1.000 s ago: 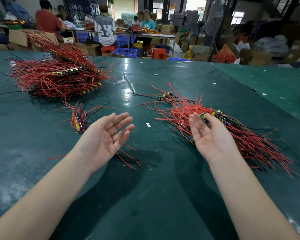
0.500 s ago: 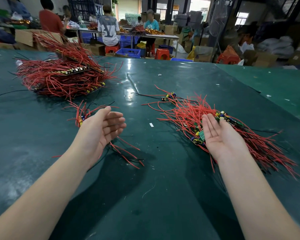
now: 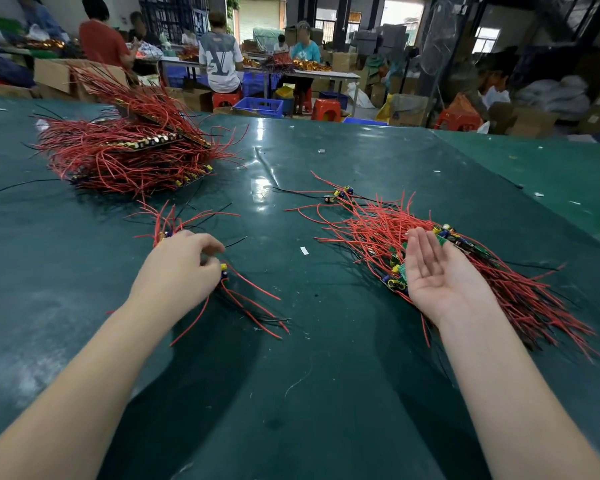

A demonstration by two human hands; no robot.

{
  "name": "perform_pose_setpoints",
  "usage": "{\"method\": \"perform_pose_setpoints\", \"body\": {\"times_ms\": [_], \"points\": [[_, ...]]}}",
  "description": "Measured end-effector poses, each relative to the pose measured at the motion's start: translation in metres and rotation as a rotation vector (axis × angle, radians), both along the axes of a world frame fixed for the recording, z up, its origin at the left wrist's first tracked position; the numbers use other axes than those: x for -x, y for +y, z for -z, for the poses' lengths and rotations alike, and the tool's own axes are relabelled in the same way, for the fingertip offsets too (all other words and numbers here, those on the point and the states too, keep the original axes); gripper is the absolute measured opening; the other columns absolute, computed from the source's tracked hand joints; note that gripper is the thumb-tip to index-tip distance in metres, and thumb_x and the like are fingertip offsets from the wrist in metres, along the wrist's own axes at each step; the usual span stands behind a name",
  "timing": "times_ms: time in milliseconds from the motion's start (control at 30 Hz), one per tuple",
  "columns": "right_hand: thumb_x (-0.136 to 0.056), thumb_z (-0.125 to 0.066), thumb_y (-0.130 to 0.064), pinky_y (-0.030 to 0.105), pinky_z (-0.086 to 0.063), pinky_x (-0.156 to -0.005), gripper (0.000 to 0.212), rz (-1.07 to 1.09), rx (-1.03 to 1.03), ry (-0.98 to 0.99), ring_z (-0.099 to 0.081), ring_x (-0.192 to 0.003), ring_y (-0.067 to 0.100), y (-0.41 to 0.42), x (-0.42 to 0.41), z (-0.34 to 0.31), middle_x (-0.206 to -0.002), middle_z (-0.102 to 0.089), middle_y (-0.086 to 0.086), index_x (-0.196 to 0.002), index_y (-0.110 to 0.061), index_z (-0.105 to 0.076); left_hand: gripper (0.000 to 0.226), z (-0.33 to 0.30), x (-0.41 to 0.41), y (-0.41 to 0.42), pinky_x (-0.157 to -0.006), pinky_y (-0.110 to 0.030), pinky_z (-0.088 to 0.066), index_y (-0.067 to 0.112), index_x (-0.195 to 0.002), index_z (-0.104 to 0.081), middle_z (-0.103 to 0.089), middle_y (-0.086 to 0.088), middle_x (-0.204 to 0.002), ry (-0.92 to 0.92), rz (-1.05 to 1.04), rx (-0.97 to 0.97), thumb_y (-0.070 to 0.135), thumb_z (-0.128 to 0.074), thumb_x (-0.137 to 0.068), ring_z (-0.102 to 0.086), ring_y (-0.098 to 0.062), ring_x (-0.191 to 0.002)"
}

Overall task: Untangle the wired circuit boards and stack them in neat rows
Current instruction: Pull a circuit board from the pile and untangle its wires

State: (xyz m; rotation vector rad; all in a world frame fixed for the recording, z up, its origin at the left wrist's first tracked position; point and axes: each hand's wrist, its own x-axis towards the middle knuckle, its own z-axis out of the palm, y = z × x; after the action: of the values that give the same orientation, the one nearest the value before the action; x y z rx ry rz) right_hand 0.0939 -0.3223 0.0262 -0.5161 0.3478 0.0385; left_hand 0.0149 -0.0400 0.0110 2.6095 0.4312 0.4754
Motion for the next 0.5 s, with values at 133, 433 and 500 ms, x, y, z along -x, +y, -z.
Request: {"method": "perform_pose_setpoints", "body": {"times_ms": [133, 433, 500], "points": [[-0.102, -0.046, -0.022, 0.023, -0.055, -0.05, 0.027, 0.013, 0.004, 0.029, -0.072, -0.058, 0.016, 0.0, 0.0, -0.001, -0.066, -0.073, 0.008, -0.093, -0.004, -0.065, 0.029, 0.006, 0.001, -0.005, -0.088, -0.033, -0.042, 0.023, -0.113, -0.067, -0.063, -0.002, -0.11, 0.1, 0.047, -0.1, 0.021, -0.058, -0.085, -0.057, -0.025, -0.106], [-0.092, -0.053, -0.005, 0.021, -0.055, -0.054, 0.018, -0.085, 0.112, -0.053, -0.069, -0.056, 0.013, 0.002, 0.005, -0.005, -0.07, -0.073, 0.006, -0.109, -0.009, -0.059, 0.023, 0.004, 0.001, -0.009, -0.091, -0.032, -0.047, 0.028, -0.1, -0.07, -0.068, 0.006, -0.101, 0.003, 0.081, 0.031, 0.016, -0.069, -0.081, -0.062, -0.017, -0.099], [-0.092, -0.049, -0.004, 0.02, -0.054, -0.052, 0.016, -0.09, 0.102, -0.032, -0.067, -0.053, 0.013, 0.001, 0.006, -0.005, -0.066, -0.071, 0.005, -0.103, -0.008, -0.06, 0.022, 0.004, 0.002, -0.013, -0.083, -0.02, -0.045, 0.027, -0.095, -0.07, -0.068, 0.01, -0.092, -0.039, 0.134, 0.125, 0.013, -0.072, -0.078, -0.064, -0.011, -0.09]]}}
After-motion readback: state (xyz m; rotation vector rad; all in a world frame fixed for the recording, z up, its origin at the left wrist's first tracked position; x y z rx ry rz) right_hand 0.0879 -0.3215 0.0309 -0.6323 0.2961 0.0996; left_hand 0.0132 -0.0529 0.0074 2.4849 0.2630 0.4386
